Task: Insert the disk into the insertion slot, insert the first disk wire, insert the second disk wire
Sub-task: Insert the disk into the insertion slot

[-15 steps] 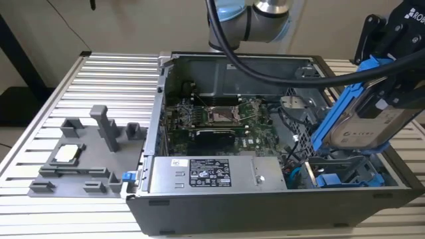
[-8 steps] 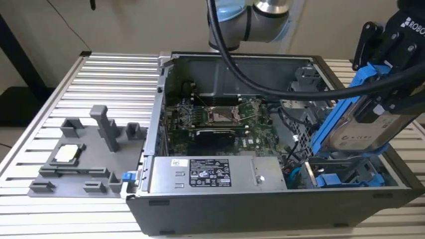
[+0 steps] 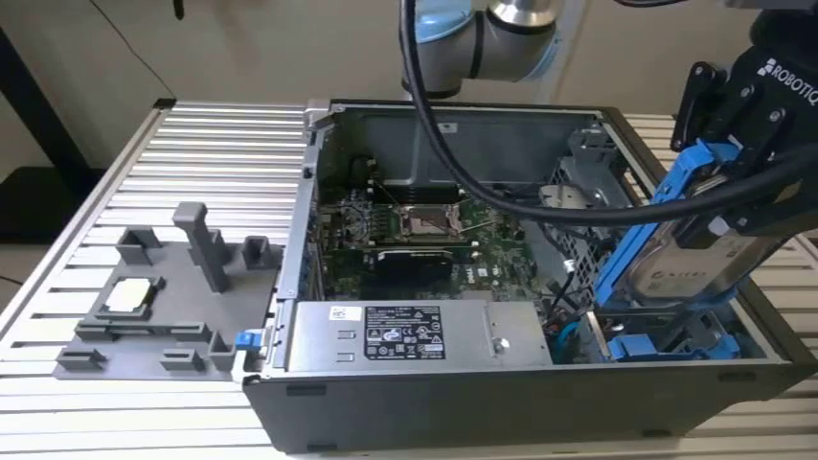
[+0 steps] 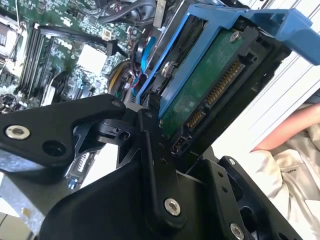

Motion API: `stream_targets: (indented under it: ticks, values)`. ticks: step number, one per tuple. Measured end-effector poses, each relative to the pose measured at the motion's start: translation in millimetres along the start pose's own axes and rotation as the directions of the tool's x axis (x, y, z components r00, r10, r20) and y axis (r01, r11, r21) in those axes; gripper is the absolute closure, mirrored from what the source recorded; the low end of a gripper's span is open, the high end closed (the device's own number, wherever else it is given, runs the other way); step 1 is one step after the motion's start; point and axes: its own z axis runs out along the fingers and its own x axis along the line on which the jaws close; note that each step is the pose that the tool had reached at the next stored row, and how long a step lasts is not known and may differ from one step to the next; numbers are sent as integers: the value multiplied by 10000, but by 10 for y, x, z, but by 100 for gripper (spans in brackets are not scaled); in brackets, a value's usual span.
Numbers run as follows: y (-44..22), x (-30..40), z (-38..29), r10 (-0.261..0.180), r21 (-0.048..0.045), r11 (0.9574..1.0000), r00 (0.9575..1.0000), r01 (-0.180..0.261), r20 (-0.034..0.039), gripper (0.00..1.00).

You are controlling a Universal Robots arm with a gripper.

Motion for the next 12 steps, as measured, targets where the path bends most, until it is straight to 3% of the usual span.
stream_targets:
  ticks: [12]
  values:
    - [-129,-1,124,-178,-186,9997,9998,178,-9,67]
